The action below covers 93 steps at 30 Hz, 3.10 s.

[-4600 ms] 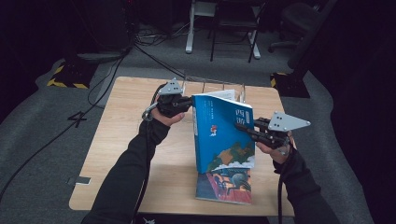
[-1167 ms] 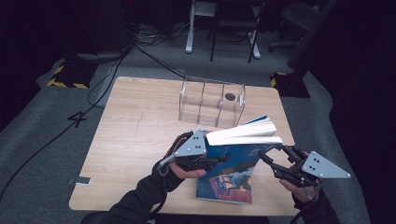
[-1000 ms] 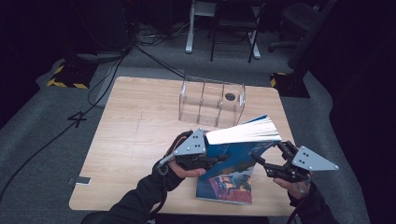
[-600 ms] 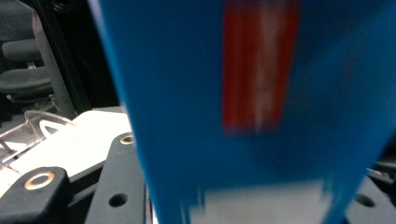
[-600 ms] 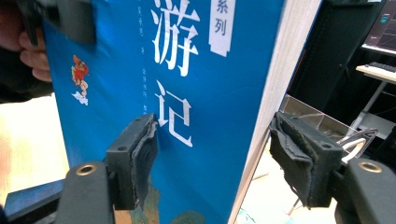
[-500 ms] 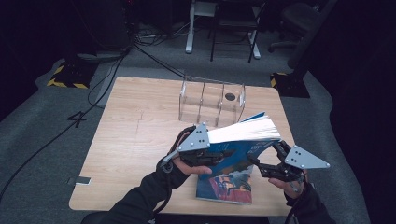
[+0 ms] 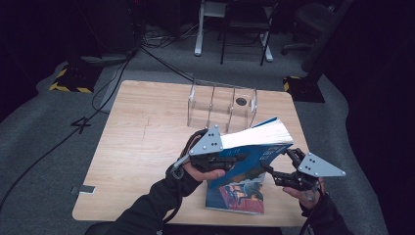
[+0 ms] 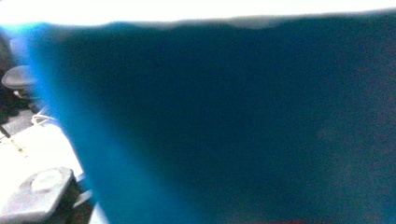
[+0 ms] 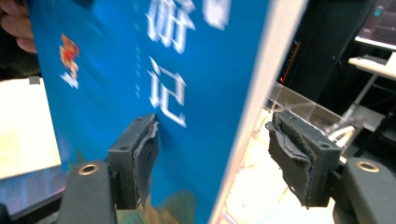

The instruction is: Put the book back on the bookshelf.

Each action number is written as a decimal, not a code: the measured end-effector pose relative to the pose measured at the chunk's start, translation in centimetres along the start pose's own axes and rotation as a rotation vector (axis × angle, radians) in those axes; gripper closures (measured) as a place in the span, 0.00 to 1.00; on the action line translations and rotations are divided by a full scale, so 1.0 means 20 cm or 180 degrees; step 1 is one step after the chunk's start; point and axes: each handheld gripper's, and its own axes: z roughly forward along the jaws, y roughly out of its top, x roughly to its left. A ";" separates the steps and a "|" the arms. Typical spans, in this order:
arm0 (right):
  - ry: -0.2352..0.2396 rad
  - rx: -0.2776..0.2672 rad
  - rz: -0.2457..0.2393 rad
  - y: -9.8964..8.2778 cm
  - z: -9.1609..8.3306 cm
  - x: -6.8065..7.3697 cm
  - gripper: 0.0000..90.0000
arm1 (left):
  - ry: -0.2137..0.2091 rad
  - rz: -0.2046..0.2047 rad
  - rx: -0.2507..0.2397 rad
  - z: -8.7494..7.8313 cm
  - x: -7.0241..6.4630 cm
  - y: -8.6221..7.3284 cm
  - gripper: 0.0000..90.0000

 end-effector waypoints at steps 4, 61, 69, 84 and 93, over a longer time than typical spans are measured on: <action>0.0039 0.0179 0.0176 -0.06 -0.04 -0.08 0.37 | -0.0017 -0.0029 0.0004 0.00 0.01 0.00 0.66; -0.0404 0.1441 0.0818 -0.56 0.06 -0.38 0.34 | 0.1363 -0.0174 0.0194 -0.34 0.33 0.10 0.67; -0.0406 0.1433 0.0827 -0.57 0.06 -0.38 0.34 | 0.1675 -0.0232 0.0200 -0.37 0.44 0.11 0.67; -0.0384 0.1452 0.0822 -0.57 0.07 -0.38 0.34 | 0.2011 -0.0494 0.0264 -0.28 0.63 0.09 0.67; -0.0358 0.1461 0.0810 -0.57 0.07 -0.37 0.35 | 0.2222 -0.0630 0.0337 -0.17 0.74 0.07 0.67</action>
